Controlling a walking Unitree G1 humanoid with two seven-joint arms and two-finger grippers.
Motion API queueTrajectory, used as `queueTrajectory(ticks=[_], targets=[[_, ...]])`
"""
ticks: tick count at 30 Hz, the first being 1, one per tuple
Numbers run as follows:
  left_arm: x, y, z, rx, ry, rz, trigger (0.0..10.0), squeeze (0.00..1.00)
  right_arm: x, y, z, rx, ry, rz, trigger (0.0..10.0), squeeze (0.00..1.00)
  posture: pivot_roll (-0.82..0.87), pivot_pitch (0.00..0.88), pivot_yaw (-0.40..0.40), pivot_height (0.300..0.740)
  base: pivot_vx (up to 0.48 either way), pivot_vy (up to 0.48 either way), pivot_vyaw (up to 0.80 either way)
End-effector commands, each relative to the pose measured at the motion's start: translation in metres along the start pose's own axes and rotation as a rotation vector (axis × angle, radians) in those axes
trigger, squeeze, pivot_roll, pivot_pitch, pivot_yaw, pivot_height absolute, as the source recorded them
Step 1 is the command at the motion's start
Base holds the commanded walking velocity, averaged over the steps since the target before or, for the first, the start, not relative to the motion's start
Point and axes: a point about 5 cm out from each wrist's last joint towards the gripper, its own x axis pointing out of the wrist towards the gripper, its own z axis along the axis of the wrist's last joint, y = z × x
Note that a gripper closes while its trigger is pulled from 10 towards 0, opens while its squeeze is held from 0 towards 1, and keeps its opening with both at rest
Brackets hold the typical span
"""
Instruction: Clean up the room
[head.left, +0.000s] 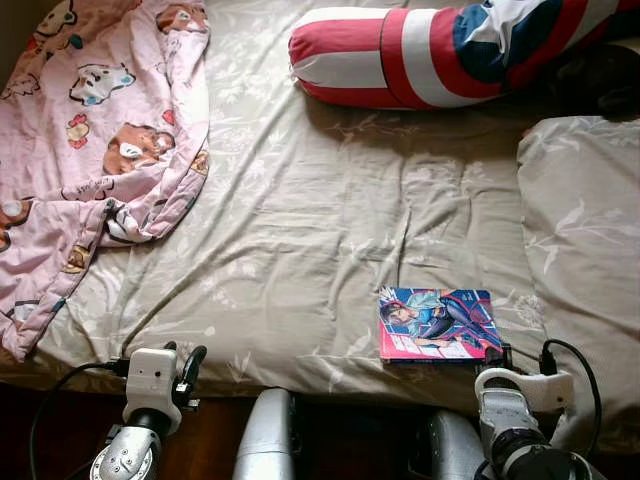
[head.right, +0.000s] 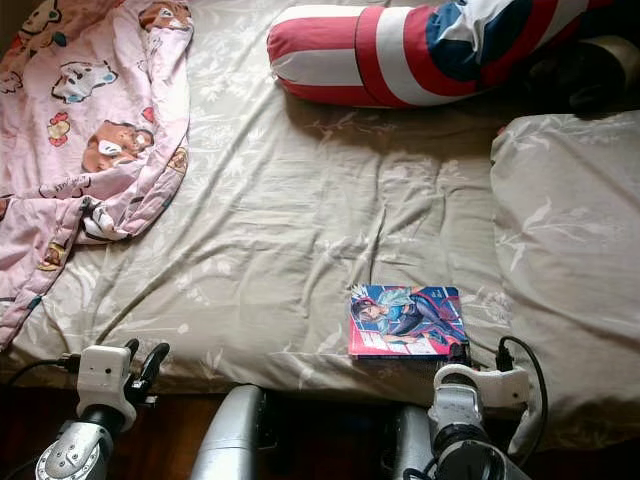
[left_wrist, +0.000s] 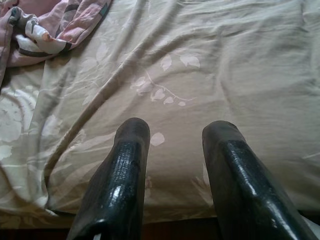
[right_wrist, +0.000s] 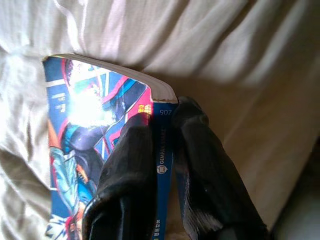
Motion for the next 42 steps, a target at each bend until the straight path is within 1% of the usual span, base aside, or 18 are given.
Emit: queueTrajectory(ticks=[1, 5, 9, 11, 16, 17, 18, 19, 20, 25, 27, 28, 31, 32, 34, 37, 38, 42], targets=[[-0.007, 0.0, -0.01, 0.014, 0.053, -0.006, 10.0, 0.0, -0.006, -0.021, -0.005, -0.016, 0.022, -0.077, 10.0, 0.0, 0.26, 0.347, 0.111, 0.651, 0.0, 0.0, 0.0], [-0.007, 0.0, -0.01, 0.014, 0.055, -0.006, 10.0, 0.0, -0.008, -0.03, -0.005, 0.0, 0.018, -0.108, 10.0, 0.0, 0.27, 0.346, 0.112, 0.651, 0.0, 0.0, 0.0], [-0.008, 0.001, -0.01, 0.015, 0.056, -0.006, 10.0, 0.0, -0.009, -0.03, -0.006, -0.001, 0.025, -0.109, 10.0, 0.0, 0.27, 0.348, 0.114, 0.651, 0.0, 0.0, 0.0], [-0.008, 0.002, -0.011, 0.017, 0.059, -0.005, 10.0, 0.0, -0.009, -0.031, -0.007, 0.021, 0.017, -0.116, 10.0, 0.0, 0.27, 0.347, 0.114, 0.651, 0.0, 0.0, 0.0], [-0.008, 0.002, -0.011, 0.018, 0.06, -0.004, 10.0, 0.0, -0.009, -0.028, -0.009, 0.034, 0.022, -0.11, 10.0, 0.0, 0.27, 0.346, 0.114, 0.651, 0.0, 0.0, 0.0], [-0.008, 0.002, -0.011, 0.018, 0.06, -0.005, 10.0, 0.0, -0.009, -0.027, -0.01, 0.035, 0.023, -0.107, 10.0, 0.07, 0.27, 0.346, 0.113, 0.651, 0.0, 0.0, 0.0], [-0.008, 0.002, -0.011, 0.018, 0.06, -0.005, 10.0, 0.0, -0.009, -0.027, -0.01, 0.035, 0.023, -0.106, 10.0, 0.07, 0.27, 0.346, 0.113, 0.651, 0.0, 0.0, 0.0], [-0.007, 0.001, -0.011, 0.018, 0.06, -0.005, 10.0, 0.0, -0.008, -0.027, -0.01, 0.037, 0.023, -0.104, 10.0, 0.25, 0.27, 0.345, 0.112, 0.651, 0.0, 0.0, 0.0], [-0.007, 0.001, -0.011, 0.018, 0.06, -0.005, 10.0, 0.0, -0.009, -0.027, -0.01, 0.036, 0.023, -0.105, 10.0, 0.39, 0.27, 0.345, 0.112, 0.651, 0.0, 0.0, 0.0], [-0.007, 0.001, -0.012, 0.016, 0.062, -0.003, 10.0, 0.0, -0.01, -0.032, -0.011, 0.036, 0.022, -0.131, 10.0, 0.38, 0.27, 0.344, 0.111, 0.651, 0.0, 0.0, 0.0], [-0.007, 0.001, -0.012, 0.015, 0.062, -0.003, 10.0, 0.0, -0.011, -0.035, -0.011, 0.031, 0.023, -0.14, 10.0, 0.4, 0.27, 0.344, 0.111, 0.651, 0.0, 0.0, 0.0], [-0.008, 0.001, -0.012, 0.015, 0.062, -0.003, 10.0, 0.0, -0.011, -0.035, -0.011, 0.029, 0.023, -0.142, 10.0, 0.56, 0.26, 0.343, 0.11, 0.651, 0.0, 0.0, 0.0], [-0.007, 0.001, -0.012, 0.014, 0.062, -0.003, 10.0, 0.0, -0.011, -0.036, -0.011, 0.024, 0.023, -0.144, 10.0, 0.6, 0.26, 0.343, 0.11, 0.651, 0.0, 0.0, 0.0], [-0.007, 0.0, -0.012, 0.014, 0.062, -0.003, 10.0, 0.0, -0.011, -0.037, -0.01, 0.017, 0.023, -0.148, 10.0, 0.92, 0.26, 0.343, 0.11, 0.651, 0.0, 0.0, 0.0], [-0.007, 0.0, -0.012, 0.013, 0.062, -0.003, 10.0, 0.0, -0.011, -0.037, -0.009, 0.014, 0.021, -0.152, 10.0, 0.95, 0.26, 0.342, 0.109, 0.651, 0.0, 0.0, 0.0], [-0.007, 0.0, -0.012, 0.013, 0.062, -0.003, 10.0, 0.0, -0.011, -0.038, -0.009, 0.005, 0.024, -0.159, 10.0, 0.95, 0.26, 0.341, 0.109, 0.651, 0.0, 0.0, 0.0], [-0.007, 0.0, -0.012, 0.013, 0.061, -0.003, 10.0, 0.0, -0.011, -0.038, -0.009, -0.025, 0.03, -0.164, 10.0, 0.95, 0.26, 0.341, 0.109, 0.651, 0.0, 0.0, 0.0], [-0.006, 0.0, -0.012, 0.012, 0.061, -0.003, 10.0, 0.0, -0.012, -0.041, -0.007, -0.022, 0.023, -0.178, 10.0, 0.93, 0.26, 0.34, 0.108, 0.651, 0.0, 0.0, 0.0]])
